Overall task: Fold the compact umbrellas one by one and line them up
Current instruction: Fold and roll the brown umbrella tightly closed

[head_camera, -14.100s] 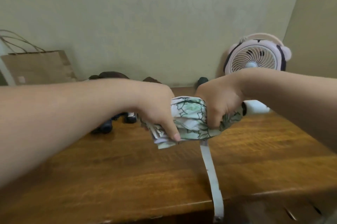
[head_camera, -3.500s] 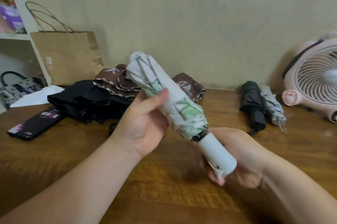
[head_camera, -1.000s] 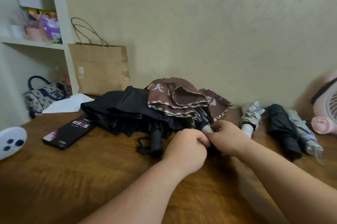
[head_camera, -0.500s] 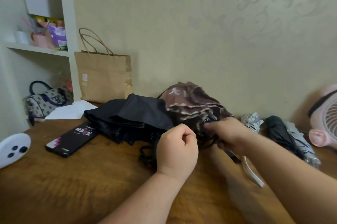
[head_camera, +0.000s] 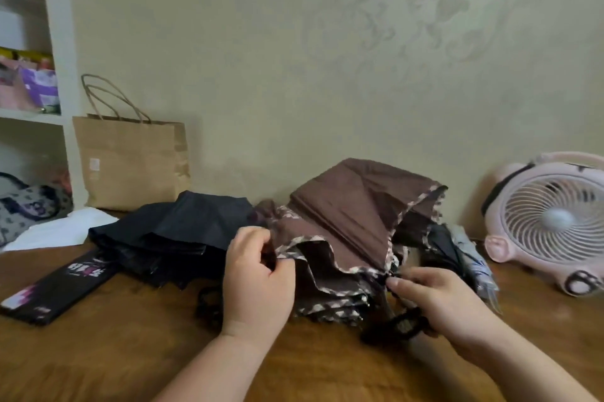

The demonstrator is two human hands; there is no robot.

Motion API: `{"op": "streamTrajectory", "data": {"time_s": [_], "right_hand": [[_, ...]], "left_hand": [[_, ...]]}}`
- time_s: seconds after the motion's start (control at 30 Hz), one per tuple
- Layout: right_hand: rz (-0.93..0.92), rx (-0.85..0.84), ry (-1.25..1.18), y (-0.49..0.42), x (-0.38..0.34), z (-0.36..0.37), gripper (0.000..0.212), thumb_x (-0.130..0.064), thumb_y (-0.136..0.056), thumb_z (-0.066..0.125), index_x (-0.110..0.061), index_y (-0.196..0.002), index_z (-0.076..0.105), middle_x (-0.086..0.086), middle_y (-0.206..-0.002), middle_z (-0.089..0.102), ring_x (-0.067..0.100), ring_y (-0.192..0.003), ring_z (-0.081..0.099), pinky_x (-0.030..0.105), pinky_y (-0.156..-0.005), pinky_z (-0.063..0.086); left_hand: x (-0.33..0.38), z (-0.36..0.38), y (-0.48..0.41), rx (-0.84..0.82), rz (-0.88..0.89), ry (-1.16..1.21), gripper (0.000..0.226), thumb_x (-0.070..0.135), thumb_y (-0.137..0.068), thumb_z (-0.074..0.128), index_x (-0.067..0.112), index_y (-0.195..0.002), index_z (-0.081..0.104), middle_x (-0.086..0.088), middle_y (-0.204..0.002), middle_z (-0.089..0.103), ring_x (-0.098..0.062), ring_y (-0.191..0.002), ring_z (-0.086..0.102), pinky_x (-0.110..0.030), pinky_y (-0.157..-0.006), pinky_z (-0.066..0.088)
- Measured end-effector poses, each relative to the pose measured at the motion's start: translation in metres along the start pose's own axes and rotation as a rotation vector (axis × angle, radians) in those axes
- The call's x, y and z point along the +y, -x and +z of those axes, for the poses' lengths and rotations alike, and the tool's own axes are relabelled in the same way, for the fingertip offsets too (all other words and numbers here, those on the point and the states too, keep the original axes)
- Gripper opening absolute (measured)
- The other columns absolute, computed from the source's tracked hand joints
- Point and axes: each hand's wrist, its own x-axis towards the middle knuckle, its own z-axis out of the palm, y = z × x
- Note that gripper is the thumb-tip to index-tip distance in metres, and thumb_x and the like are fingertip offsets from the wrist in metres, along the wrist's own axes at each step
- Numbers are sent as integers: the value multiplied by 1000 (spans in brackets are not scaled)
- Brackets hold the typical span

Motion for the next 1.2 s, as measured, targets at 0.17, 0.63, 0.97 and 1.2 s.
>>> {"op": "streamTrajectory", "data": {"time_s": [0.17, 0.63, 0.97, 1.2], "right_hand": [[-69, 82, 122, 10, 23, -3, 21, -31, -90, 76, -16, -105, 73, 5, -78, 76, 10, -61, 67, 20, -56, 50], [-739, 416, 600, 2, 37, -48, 43, -37, -85, 75, -21, -124, 68, -9, -103, 59, 16, -93, 62, 37, -73, 54], [-822, 736, 594, -6, 34, -61, 34, -4, -76, 80, -6, -109, 69, 5, -104, 57, 23, -93, 50, 39, -75, 48], [-628, 640, 545, -7, 46, -62, 41, -9, -73, 83, -19, -109, 67, -4, -101, 54, 20, -93, 52, 40, -72, 49]], "left_hand": [[2, -9, -8, 157, -169, 278, 19, 0, -100, 50, 16, -104, 59, 3, -100, 60, 5, -81, 57, -19, -74, 47], [35, -13, -11, -320, -564, 1046, 69, 65, -99, 34, 15, -138, 62, -14, -135, 67, -31, -126, 64, -50, -103, 43], [49, -23, -7, -546, -703, 1159, 70, 55, -54, 88, 12, -109, 81, -19, -124, 72, -37, -105, 74, -45, -70, 63], [31, -18, -7, -688, -766, 692, 35, 17, -75, 73, 6, -108, 78, -28, -114, 72, -52, -110, 65, -58, -92, 50]]}}
